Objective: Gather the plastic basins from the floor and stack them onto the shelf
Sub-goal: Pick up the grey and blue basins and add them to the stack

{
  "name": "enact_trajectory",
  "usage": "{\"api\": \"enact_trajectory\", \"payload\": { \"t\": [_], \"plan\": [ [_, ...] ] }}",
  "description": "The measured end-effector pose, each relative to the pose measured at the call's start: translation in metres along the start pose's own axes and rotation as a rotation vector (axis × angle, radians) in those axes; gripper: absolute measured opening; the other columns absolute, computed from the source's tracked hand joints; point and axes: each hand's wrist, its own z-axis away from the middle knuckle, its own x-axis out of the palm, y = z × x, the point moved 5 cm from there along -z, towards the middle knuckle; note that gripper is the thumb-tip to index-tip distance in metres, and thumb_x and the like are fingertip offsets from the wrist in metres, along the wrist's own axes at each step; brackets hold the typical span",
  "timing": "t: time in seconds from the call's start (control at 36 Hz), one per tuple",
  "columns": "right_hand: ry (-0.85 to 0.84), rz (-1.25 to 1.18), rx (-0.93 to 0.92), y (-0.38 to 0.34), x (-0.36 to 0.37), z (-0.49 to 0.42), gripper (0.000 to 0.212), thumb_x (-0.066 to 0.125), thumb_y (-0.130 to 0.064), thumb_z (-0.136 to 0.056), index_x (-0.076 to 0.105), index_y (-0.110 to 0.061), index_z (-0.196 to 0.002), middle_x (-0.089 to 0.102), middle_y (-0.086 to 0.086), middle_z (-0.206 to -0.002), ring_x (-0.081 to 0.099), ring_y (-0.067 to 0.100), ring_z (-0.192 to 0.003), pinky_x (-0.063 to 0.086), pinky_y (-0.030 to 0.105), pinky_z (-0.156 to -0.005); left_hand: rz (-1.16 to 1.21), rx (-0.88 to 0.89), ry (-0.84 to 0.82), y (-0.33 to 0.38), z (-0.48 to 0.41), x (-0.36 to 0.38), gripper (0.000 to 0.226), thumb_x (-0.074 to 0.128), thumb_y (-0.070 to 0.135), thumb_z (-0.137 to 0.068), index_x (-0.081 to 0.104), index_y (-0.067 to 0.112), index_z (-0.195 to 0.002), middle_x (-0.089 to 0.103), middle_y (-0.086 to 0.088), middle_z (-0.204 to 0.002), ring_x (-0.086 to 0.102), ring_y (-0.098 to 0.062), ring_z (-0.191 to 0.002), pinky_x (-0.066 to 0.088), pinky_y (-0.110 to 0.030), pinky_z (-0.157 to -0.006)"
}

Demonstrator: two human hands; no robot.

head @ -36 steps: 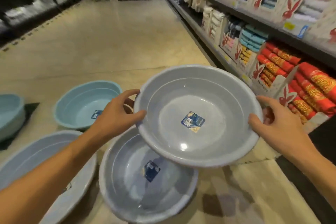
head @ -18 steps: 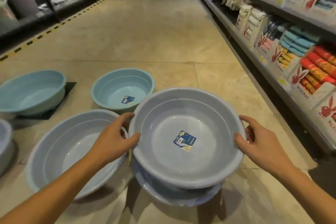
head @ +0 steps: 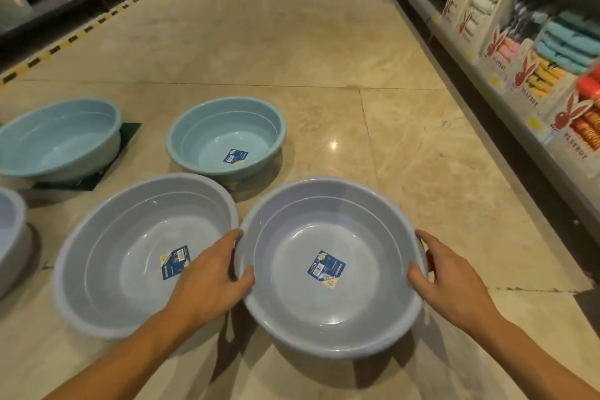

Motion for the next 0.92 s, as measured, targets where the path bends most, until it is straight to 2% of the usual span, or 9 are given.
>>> {"api": "enact_trajectory", "payload": {
  "t": [0.06, 0.17, 0.28, 0.39, 0.5, 0.58, 0.69, 0.81, 0.92],
  "plan": [
    [-0.008, 0.017, 0.006, 0.003, 0.003, 0.0, 0.055, 0.058, -0.04, -0.093, 0.042, -0.032, -0.145, 0.057, -0.019, -0.102, 0.059, 0.004, -0.083, 0.045, 0.024, -0.064, -0.018, -0.009, -0.007, 0.001, -0.001, 0.003, 0.064, 0.057, 0.051, -0.089, 0.033, 0.034, -0.145, 0.059, 0.008, -0.131, 0.061, -0.015, -0.104, 0.056, -0.037, -0.089],
    [-0.022, 0.045, -0.019, 0.009, 0.009, 0.0, 0.054, 0.055, -0.043, -0.095, 0.039, -0.034, -0.145, 0.057, -0.019, -0.108, 0.061, 0.007, -0.087, 0.048, 0.023, -0.065, -0.079, 0.006, -0.031, 0.002, -0.002, 0.012, 0.065, 0.056, 0.05, -0.09, 0.029, 0.032, -0.146, 0.056, 0.007, -0.135, 0.061, -0.016, -0.108, 0.055, -0.035, -0.088],
    [-0.033, 0.1, -0.047, 0.014, 0.013, -0.002, 0.048, 0.05, -0.046, -0.096, 0.038, -0.036, -0.141, 0.062, -0.015, -0.109, 0.063, 0.01, -0.085, 0.055, 0.029, -0.064, -0.099, -0.007, -0.045, 0.002, -0.003, 0.021, 0.064, 0.059, 0.054, -0.089, 0.031, 0.035, -0.143, 0.058, 0.009, -0.131, 0.063, -0.013, -0.106, 0.057, -0.034, -0.086],
    [-0.052, 0.12, -0.065, 0.018, 0.019, -0.005, 0.047, 0.044, -0.055, -0.096, 0.036, -0.038, -0.14, 0.064, -0.01, -0.111, 0.065, 0.014, -0.087, 0.061, 0.037, -0.07, -0.223, 0.012, -0.022, 0.003, -0.003, 0.025, 0.058, 0.053, 0.056, -0.09, 0.028, 0.034, -0.138, 0.061, 0.006, -0.121, 0.064, -0.014, -0.097, 0.06, -0.035, -0.081],
    [-0.064, 0.219, -0.071, 0.015, 0.017, -0.007, 0.051, 0.04, -0.057, -0.097, 0.034, -0.035, -0.142, 0.063, -0.008, -0.108, 0.063, 0.013, -0.084, 0.06, 0.035, -0.07, -0.298, 0.025, -0.017, 0.011, -0.002, 0.024, 0.058, 0.05, 0.055, -0.093, 0.03, 0.031, -0.141, 0.061, 0.005, -0.124, 0.065, -0.014, -0.101, 0.058, -0.032, -0.085],
    [-0.059, 0.356, -0.081, 0.009, 0.009, -0.009, 0.053, 0.038, -0.051, -0.1, 0.031, -0.03, -0.148, 0.06, -0.005, -0.109, 0.061, 0.013, -0.085, 0.056, 0.03, -0.067, -0.389, 0.049, -0.007, 0.017, -0.004, 0.018, 0.052, 0.045, 0.056, -0.095, 0.039, 0.03, -0.14, 0.062, 0.006, -0.119, 0.065, -0.013, -0.1, 0.055, -0.029, -0.086],
    [-0.05, 0.519, -0.157, -0.003, -0.008, -0.018, 0.051, 0.038, -0.048, -0.1, 0.037, -0.028, -0.147, 0.062, -0.003, -0.112, 0.063, 0.018, -0.088, 0.054, 0.033, -0.069, -0.538, 0.112, 0.02, 0.03, -0.012, 0.003, 0.043, 0.041, 0.052, -0.097, 0.05, 0.029, -0.132, 0.062, 0.006, -0.114, 0.063, -0.013, -0.096, 0.052, -0.029, -0.086],
    [-0.064, 0.701, -0.245, -0.02, -0.023, -0.031, 0.035, 0.039, -0.043, -0.098, 0.058, -0.025, -0.121, 0.06, -0.003, -0.097, 0.06, 0.019, -0.08, 0.051, 0.035, -0.07, -0.635, 0.178, -0.012, 0.05, -0.023, -0.017, 0.045, 0.04, 0.053, -0.096, 0.053, 0.029, -0.133, 0.064, 0.005, -0.121, 0.063, -0.015, -0.104, 0.05, -0.032, -0.093],
    [-0.083, 0.76, -0.304, -0.047, -0.039, -0.046, 0.036, 0.039, -0.044, -0.098, 0.059, -0.026, -0.121, 0.061, -0.003, -0.102, 0.061, 0.019, -0.085, 0.05, 0.032, -0.074, -0.632, 0.256, -0.04, 0.067, -0.032, -0.05, 0.045, 0.042, 0.055, -0.094, 0.056, 0.029, -0.129, 0.065, 0.004, -0.117, 0.064, -0.017, -0.101, 0.051, -0.032, -0.086]
  ]
}}
